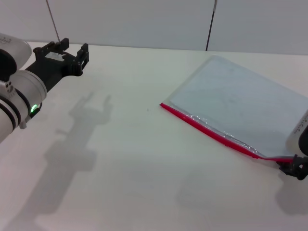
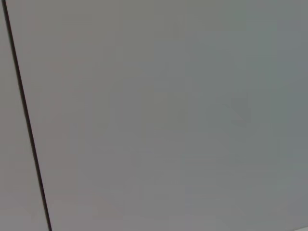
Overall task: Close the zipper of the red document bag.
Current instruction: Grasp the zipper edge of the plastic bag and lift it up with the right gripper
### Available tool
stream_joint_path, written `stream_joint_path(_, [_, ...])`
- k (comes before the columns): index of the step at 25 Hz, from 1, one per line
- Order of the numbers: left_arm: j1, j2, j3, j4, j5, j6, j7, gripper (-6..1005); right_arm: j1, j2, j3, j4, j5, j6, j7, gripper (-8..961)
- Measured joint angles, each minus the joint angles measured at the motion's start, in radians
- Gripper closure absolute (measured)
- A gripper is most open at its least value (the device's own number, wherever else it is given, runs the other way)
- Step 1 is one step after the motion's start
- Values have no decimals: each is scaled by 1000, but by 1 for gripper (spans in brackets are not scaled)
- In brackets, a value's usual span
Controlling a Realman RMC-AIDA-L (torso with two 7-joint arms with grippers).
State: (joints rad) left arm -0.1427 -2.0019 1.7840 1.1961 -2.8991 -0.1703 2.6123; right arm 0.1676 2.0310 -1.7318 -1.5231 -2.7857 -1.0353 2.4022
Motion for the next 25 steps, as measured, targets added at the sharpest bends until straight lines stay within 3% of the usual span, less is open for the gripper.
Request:
stream_joint_path(6, [0,0,0,0,0,0,0,522,0,0,0,-4,-1,1,6,412])
stream_joint_path(17, [0,6,7,10,1,0,0,523,-1,0,-18,-35,-27,40,65,523])
stream_joint_path(22, [2,12,13,41,1,-9,-3,523,-38,0,-22,-123,-28,79,90,721])
stream_joint_path(25, [2,19,14,49,2,-14,-33,523,-59,1,-34,-169,-28,92,91,751])
